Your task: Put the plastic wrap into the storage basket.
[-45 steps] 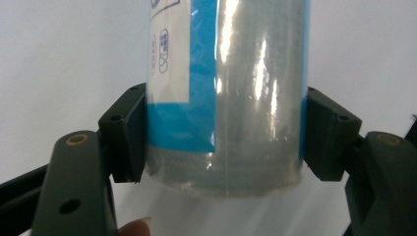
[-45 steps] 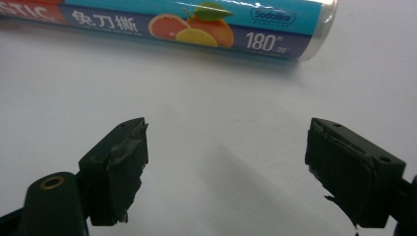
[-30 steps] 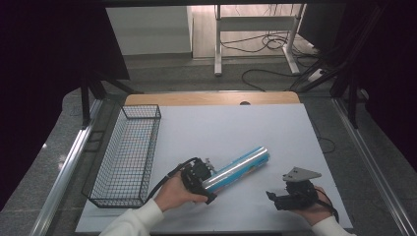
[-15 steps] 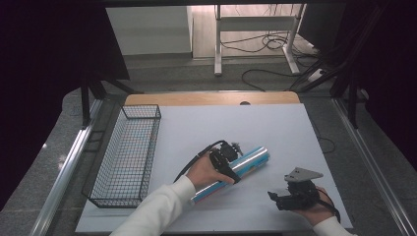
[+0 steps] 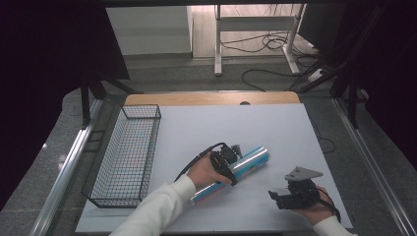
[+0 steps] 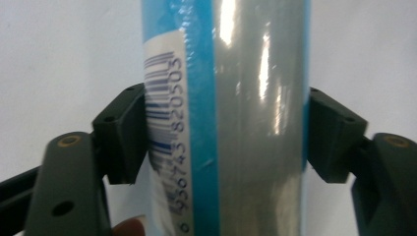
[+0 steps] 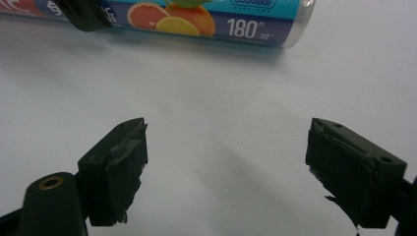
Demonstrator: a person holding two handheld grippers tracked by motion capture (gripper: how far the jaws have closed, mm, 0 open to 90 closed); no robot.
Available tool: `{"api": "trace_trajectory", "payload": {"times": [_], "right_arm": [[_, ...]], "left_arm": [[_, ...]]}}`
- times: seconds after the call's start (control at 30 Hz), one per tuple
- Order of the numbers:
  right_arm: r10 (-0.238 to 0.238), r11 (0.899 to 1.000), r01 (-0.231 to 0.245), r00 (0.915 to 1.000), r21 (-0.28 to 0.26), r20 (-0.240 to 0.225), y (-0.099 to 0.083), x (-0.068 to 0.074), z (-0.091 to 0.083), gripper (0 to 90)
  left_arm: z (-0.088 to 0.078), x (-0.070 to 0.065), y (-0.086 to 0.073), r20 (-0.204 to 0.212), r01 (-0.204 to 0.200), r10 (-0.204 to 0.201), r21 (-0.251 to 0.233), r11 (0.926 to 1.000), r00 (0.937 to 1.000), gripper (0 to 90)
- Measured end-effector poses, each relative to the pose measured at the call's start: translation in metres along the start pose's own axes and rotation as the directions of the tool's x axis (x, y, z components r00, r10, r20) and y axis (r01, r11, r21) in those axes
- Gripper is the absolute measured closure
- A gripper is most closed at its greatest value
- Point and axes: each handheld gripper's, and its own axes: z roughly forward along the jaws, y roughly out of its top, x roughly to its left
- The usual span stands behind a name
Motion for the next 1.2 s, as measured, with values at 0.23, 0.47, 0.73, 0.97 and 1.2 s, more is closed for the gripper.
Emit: {"api": "trace_trajectory", "payload": {"times": [0.23, 0.47, 0.73, 0.97, 1.2], "right_arm": [[-0.004, 1.000, 0.004, 1.0000, 0.001, 0.002, 0.001, 0.000, 0.001, 16.6], [0.002, 1.000, -0.002, 1.0000, 0.003, 0.006, 0.000, 0.000, 0.000, 16.6], [0.003, 1.000, -0.003, 0.9999, -0.001, 0.011, 0.000, -0.001, 0.000, 16.6], [0.004, 1.000, -0.004, 0.9998, -0.006, 0.019, 0.000, -0.001, 0.000, 16.7], [0.004, 1.000, -0.004, 0.9997, -0.014, 0.025, 0.000, -0.001, -0.001, 16.7]], "left_arm": [[0.002, -0.001, 0.001, 0.014, 0.025, -0.025, -0.005, 0.9997, 0.9996, 31.2], [0.001, 0.002, 0.001, 0.032, 0.029, -0.029, 0.005, 0.9996, 0.9991, 31.7], [0.001, 0.007, 0.000, 0.064, 0.051, -0.050, 0.000, 0.9987, 0.9967, 31.9], [-0.009, 0.015, -0.004, 0.097, 0.091, -0.086, -0.040, 0.9951, 0.9915, 32.0], [-0.026, 0.023, -0.014, 0.120, 0.120, -0.110, -0.080, 0.9895, 0.9866, 32.0]]}}
